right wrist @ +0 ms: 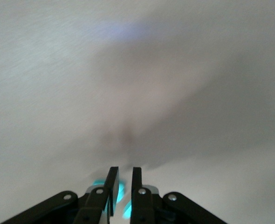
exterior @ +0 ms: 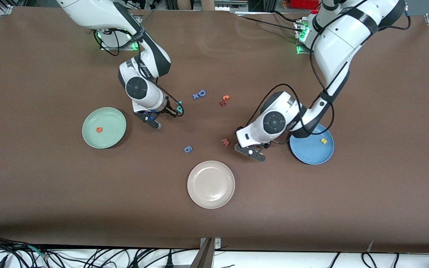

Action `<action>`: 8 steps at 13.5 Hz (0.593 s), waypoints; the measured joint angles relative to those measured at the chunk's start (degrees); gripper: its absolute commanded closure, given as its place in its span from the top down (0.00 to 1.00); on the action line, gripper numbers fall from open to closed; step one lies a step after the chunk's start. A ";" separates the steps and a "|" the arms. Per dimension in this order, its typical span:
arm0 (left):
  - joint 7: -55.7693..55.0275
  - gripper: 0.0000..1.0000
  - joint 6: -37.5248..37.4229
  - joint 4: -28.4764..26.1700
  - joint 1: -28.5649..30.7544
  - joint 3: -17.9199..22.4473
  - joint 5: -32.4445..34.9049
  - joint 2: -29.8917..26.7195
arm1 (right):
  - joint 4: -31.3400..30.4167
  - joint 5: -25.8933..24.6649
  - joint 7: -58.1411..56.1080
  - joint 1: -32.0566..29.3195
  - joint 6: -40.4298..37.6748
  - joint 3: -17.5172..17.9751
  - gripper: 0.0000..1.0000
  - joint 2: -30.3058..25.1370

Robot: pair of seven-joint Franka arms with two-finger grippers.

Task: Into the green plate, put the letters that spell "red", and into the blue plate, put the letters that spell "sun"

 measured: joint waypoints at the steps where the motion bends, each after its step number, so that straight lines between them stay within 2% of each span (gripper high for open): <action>1: -0.83 1.00 0.00 -0.44 -0.82 0.27 0.42 0.09 | 0.65 0.00 1.36 0.18 -0.43 0.60 0.42 -0.29; 3: -1.68 1.00 0.00 -0.84 -1.26 0.71 2.21 0.12 | 1.39 0.00 2.90 0.67 -0.90 0.96 0.79 -0.40; 4: -1.69 0.97 0.00 -0.84 -1.21 0.95 2.55 0.12 | 1.41 0.00 3.13 0.94 -0.99 0.96 0.81 -0.37; 5: -1.69 0.84 0.00 -0.84 -1.16 1.09 2.65 0.12 | 1.41 0.00 3.28 1.22 -1.03 0.96 0.85 -0.28; 6: -1.69 0.52 0.00 -0.84 -1.14 1.22 2.68 0.12 | 1.40 0.00 3.39 1.46 -1.03 0.95 0.86 -0.14; 7: -1.74 0.50 0.00 -0.86 -1.14 1.31 2.68 0.12 | 1.40 -0.03 3.44 1.64 -1.02 0.96 0.86 0.08; 8: -2.19 0.38 -0.02 -0.93 -1.12 1.38 2.69 0.11 | 1.40 -0.17 3.45 1.74 -0.98 0.96 0.86 0.39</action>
